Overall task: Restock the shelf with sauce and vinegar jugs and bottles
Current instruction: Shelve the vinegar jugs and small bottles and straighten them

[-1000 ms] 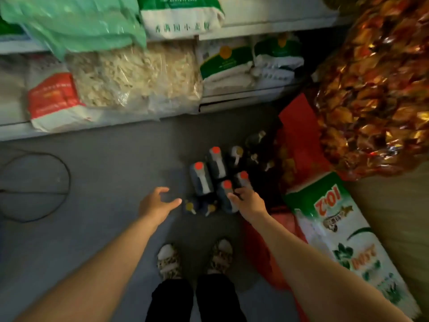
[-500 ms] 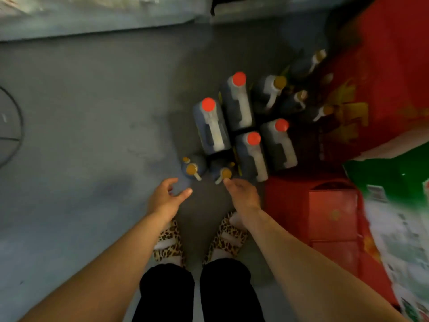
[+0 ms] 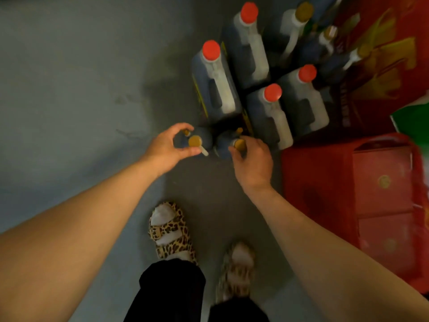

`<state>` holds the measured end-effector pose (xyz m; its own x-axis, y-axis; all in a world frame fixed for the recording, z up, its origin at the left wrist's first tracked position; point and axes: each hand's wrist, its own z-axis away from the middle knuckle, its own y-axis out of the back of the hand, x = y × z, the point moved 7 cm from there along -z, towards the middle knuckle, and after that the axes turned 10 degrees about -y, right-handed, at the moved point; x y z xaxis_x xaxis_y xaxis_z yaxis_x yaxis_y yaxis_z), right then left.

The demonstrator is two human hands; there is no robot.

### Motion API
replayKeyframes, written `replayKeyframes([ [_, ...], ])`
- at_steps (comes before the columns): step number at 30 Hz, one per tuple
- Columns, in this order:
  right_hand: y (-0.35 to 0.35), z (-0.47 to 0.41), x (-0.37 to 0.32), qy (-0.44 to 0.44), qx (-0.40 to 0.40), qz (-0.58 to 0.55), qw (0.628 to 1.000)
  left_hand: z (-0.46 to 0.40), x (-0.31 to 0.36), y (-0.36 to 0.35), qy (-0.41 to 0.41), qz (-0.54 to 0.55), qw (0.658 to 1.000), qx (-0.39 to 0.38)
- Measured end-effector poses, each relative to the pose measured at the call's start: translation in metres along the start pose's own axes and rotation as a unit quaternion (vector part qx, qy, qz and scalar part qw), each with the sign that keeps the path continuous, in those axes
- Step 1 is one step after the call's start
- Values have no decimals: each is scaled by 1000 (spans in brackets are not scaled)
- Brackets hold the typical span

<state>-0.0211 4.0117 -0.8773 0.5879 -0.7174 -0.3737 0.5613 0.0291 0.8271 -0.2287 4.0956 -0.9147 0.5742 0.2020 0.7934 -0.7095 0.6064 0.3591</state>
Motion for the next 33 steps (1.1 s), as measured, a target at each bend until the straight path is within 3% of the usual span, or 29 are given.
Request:
replayKeyframes([
  [4, -6, 2, -4, 184, -121, 1, 975, 5, -13, 7, -20, -1, 997, 69],
  [6, -10, 0, 0, 226, -162, -39, 960, 6, -22, 8, -31, -14, 995, 99],
  [9, -16, -8, 17, 177, -200, -180, 947, 5, -33, 2, -42, 7, 992, 120],
  [13, -46, -7, 47, 81, -206, -287, 932, 3, -52, -11, -74, 53, 994, 66],
  [17, -65, -12, 56, 62, -185, -394, 898, -5, -70, -17, -73, 118, 990, 28],
  [23, -80, -37, 54, 118, -205, -411, 880, -30, -54, -22, -119, 130, 984, -21],
  [33, -103, -48, 65, 150, -269, -384, 871, -32, -60, -23, -114, 156, 981, -21],
])
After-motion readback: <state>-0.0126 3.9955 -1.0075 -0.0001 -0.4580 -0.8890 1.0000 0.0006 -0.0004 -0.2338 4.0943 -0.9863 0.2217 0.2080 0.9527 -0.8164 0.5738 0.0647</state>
